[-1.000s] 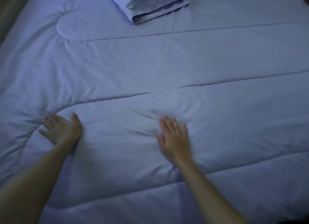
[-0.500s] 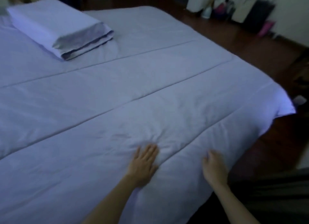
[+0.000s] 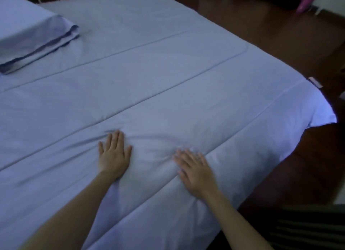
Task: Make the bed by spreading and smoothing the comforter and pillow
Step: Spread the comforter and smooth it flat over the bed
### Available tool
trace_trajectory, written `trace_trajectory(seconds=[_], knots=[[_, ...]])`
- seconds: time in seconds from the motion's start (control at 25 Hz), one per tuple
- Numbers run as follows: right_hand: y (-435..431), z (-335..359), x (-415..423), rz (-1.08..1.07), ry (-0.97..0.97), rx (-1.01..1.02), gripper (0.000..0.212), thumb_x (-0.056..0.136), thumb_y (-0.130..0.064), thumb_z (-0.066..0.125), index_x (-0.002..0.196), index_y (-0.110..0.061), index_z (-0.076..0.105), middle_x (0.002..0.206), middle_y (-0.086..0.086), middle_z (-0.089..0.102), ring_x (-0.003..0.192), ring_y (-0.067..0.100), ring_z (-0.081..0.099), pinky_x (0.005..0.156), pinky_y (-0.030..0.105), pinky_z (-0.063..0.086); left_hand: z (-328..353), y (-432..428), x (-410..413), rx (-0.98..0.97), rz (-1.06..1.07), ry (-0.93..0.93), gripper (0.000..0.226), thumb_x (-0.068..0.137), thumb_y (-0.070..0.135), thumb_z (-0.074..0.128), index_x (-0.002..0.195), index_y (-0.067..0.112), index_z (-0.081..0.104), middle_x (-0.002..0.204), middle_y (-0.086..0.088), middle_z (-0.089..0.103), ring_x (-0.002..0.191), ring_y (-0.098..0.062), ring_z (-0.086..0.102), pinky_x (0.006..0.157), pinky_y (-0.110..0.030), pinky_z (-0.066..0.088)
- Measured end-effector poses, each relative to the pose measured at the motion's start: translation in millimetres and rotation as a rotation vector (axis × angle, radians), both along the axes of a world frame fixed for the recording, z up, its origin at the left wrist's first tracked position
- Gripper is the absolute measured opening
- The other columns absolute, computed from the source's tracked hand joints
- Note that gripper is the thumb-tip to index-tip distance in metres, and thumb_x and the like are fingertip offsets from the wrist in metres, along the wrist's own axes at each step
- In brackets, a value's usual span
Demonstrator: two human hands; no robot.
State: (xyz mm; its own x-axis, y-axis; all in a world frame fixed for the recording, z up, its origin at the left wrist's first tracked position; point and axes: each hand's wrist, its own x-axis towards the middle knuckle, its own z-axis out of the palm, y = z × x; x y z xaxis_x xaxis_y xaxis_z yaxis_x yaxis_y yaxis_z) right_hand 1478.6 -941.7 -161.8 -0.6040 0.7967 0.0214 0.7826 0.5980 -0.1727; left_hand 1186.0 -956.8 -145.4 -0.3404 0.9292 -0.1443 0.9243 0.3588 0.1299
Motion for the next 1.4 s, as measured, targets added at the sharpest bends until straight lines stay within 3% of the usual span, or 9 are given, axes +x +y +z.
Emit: trace_trajectory(seconds=[0.16, 0.32, 0.48, 0.6, 0.76, 0.84, 0.92, 1.16, 1.4], knots=[[95.4, -2.9, 128.2, -0.239, -0.084, -0.03, 0.052, 0.093, -0.045, 0.032, 0.144, -0.035, 0.036, 0.152, -0.007, 0.039, 0.138, 0.02, 0.038, 0.106, 0.046, 0.03, -0.7, 86.3, 98.2, 0.037, -0.027, -0.054, 0.081, 0.086, 0.057, 0.007, 0.153, 0.012, 0.013, 0.162, -0.006, 0.01, 0.15, -0.025, 0.007, 0.119, -0.048, 0.001], [164.0, 0.2, 234.6, -0.637, -0.093, -0.156, 0.051, 0.096, -0.047, 0.024, 0.147, -0.043, 0.024, 0.159, -0.009, 0.021, 0.145, 0.02, 0.023, 0.107, 0.06, 0.023, -1.7, 152.6, 195.5, 0.023, -0.425, -0.056, 0.078, 0.085, 0.057, 0.002, 0.153, 0.019, 0.01, 0.162, 0.0, 0.008, 0.15, -0.021, 0.006, 0.119, -0.045, -0.003], [219.2, 29.2, 253.4, -1.058, -0.015, -0.201, 0.051, 0.097, -0.039, 0.028, 0.146, -0.028, 0.032, 0.157, 0.002, 0.024, 0.146, 0.028, 0.015, 0.11, 0.068, 0.011, -2.9, 191.8, 162.3, -0.003, -0.376, -0.018, 0.082, 0.08, 0.061, -0.002, 0.153, 0.024, 0.007, 0.162, 0.004, 0.007, 0.15, -0.015, 0.003, 0.119, -0.043, -0.004], [258.5, 28.3, 174.7, -0.811, 0.146, -0.046, 0.049, 0.094, -0.026, 0.044, 0.14, -0.009, 0.043, 0.153, 0.013, 0.035, 0.145, 0.031, 0.023, 0.111, 0.065, 0.017, -10.6, 177.5, 76.6, -0.04, -0.067, 0.028, 0.087, 0.081, 0.066, -0.001, 0.153, 0.019, 0.005, 0.162, 0.0, 0.001, 0.15, -0.016, 0.0, 0.119, -0.044, -0.003], [207.5, 17.7, 9.1, -0.165, 0.357, 0.011, 0.05, 0.081, -0.031, 0.041, 0.125, -0.011, 0.057, 0.138, 0.013, 0.054, 0.134, 0.03, 0.042, 0.1, 0.066, 0.037, -2.2, 108.4, -17.8, -0.181, 0.344, 0.066, 0.089, 0.088, 0.071, 0.017, 0.153, 0.012, 0.006, 0.163, -0.003, 0.0, 0.15, -0.021, 0.002, 0.119, -0.049, 0.005], [136.6, 14.8, -53.7, 0.301, 0.26, 0.014, 0.048, 0.082, -0.037, 0.042, 0.125, -0.022, 0.055, 0.139, 0.004, 0.055, 0.133, 0.022, 0.04, 0.099, 0.063, 0.04, 3.7, 80.3, -35.4, -0.246, 0.499, 0.063, 0.097, 0.084, 0.075, 0.02, 0.153, 0.009, 0.005, 0.162, -0.006, 0.001, 0.15, -0.024, 0.003, 0.118, -0.051, 0.005], [86.4, 15.8, -77.7, 0.534, 0.102, -0.036, 0.046, 0.086, -0.044, 0.042, 0.13, -0.032, 0.05, 0.145, -0.003, 0.048, 0.135, 0.02, 0.041, 0.103, 0.061, 0.034, 7.9, 71.0, -33.6, -0.308, 0.593, 0.065, 0.102, 0.082, 0.077, 0.02, 0.152, 0.004, 0.004, 0.162, -0.012, 0.002, 0.149, -0.03, 0.005, 0.117, -0.051, 0.005], [172.0, 11.7, 48.2, -0.057, -0.013, -0.126, 0.05, 0.087, -0.05, 0.041, 0.134, -0.035, 0.049, 0.145, -0.007, 0.048, 0.133, 0.02, 0.046, 0.103, 0.055, 0.035, 12.2, 120.8, 43.7, -0.126, 0.453, -0.05, 0.081, 0.095, 0.055, 0.029, 0.15, -0.002, 0.011, 0.16, -0.02, 0.009, 0.147, -0.037, 0.008, 0.118, -0.051, 0.01], [255.7, 8.5, 260.9, -0.616, -0.06, -0.249, 0.054, 0.098, -0.051, 0.018, 0.149, -0.045, 0.002, 0.162, -0.011, -0.003, 0.149, 0.017, 0.0, 0.115, 0.057, 0.008, 1.5, 185.2, 215.5, 0.059, 0.068, -0.105, 0.08, 0.089, 0.057, 0.019, 0.149, 0.003, 0.024, 0.158, -0.016, 0.022, 0.146, -0.034, 0.019, 0.118, -0.048, 0.006]])
